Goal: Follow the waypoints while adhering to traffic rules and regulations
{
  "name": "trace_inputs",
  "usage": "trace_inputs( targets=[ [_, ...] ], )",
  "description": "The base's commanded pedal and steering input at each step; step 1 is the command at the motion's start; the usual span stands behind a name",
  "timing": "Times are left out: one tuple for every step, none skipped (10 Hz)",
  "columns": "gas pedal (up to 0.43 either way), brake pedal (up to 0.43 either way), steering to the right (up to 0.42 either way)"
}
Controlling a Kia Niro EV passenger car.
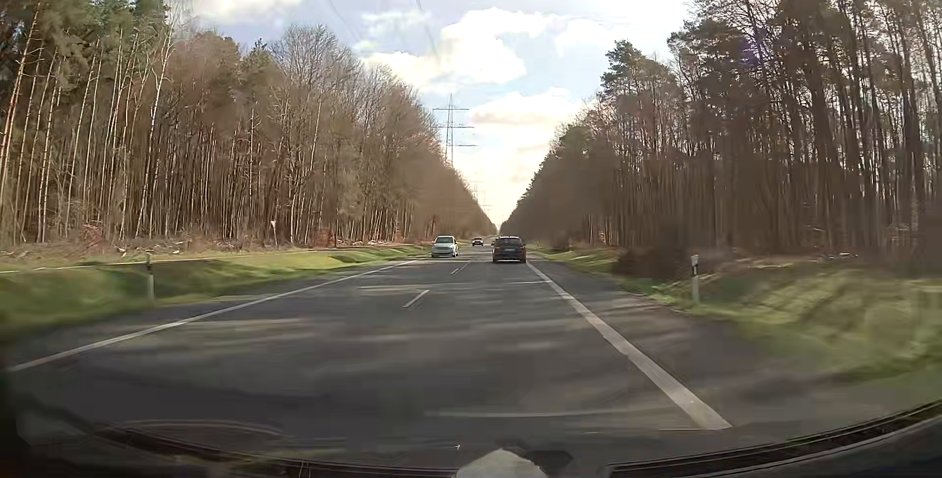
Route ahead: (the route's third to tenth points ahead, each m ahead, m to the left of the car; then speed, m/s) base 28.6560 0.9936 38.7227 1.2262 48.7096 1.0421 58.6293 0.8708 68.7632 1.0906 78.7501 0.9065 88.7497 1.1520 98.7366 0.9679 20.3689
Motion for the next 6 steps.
trace_inputs(
  targets=[
    [0.157,0.0,0.0],
    [0.157,0.0,0.0],
    [0.157,0.0,0.0],
    [0.157,0.0,0.0],
    [0.157,0.0,0.0],
    [0.157,0.0,0.0]
  ],
)
